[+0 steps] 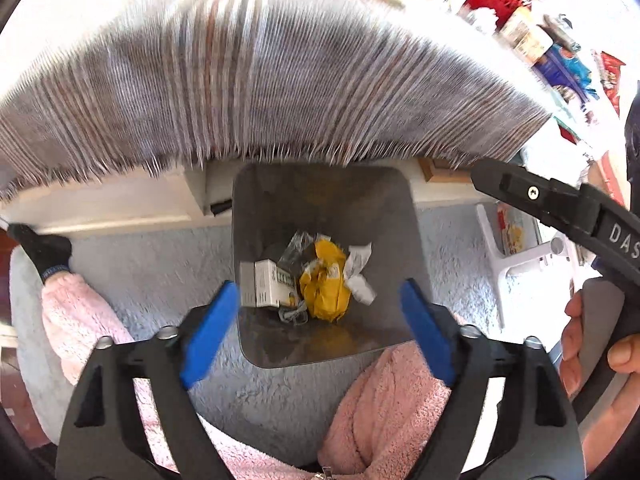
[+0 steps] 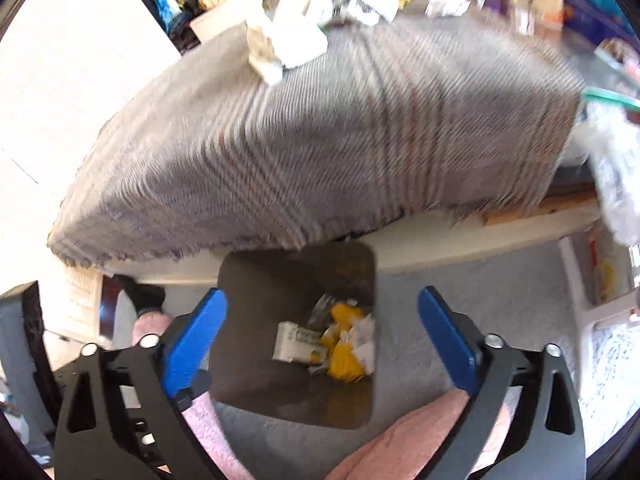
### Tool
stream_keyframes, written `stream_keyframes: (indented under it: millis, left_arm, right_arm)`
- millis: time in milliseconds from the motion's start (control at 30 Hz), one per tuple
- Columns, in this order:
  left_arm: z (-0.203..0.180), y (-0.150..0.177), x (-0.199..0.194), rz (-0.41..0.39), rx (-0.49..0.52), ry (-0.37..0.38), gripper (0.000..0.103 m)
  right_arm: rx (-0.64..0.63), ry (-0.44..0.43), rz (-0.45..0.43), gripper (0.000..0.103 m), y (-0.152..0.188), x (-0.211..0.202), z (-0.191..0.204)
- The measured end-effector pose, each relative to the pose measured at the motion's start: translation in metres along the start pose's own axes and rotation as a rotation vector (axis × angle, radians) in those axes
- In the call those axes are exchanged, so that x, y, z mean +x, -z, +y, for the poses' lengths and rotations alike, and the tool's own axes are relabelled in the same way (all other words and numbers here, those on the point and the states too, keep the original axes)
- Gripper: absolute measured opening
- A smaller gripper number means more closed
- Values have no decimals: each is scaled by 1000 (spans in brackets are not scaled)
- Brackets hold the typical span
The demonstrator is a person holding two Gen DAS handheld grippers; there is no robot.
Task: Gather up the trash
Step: 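Carry wrapper and paper over the bin and open both tools, then grasp crumpled foil with the right tool while left grasps white paper scraps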
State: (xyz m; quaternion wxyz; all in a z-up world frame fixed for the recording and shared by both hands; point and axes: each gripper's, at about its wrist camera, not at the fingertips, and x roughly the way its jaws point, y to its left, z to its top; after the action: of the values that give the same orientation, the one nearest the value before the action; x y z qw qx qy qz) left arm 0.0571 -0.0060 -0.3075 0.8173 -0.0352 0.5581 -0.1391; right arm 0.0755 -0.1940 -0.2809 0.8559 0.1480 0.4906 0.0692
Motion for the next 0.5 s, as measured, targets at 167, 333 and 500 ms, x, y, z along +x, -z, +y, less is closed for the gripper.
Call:
stream_keyframes:
  millis: [167,333,500]
  left_arm:
    - [-11,-11,-38,-99,26,-6,95]
    - [-22,-37,-61,-167,47,-13,95]
    - [-34,-73,-66,-218,63,-17,95]
  right_arm:
    - [-7,15,-48,100,-14,-26,-7]
    - [3,34,-109,100,-40,-49,-18]
    - [5,64,-162,100,-71,-62,-30]
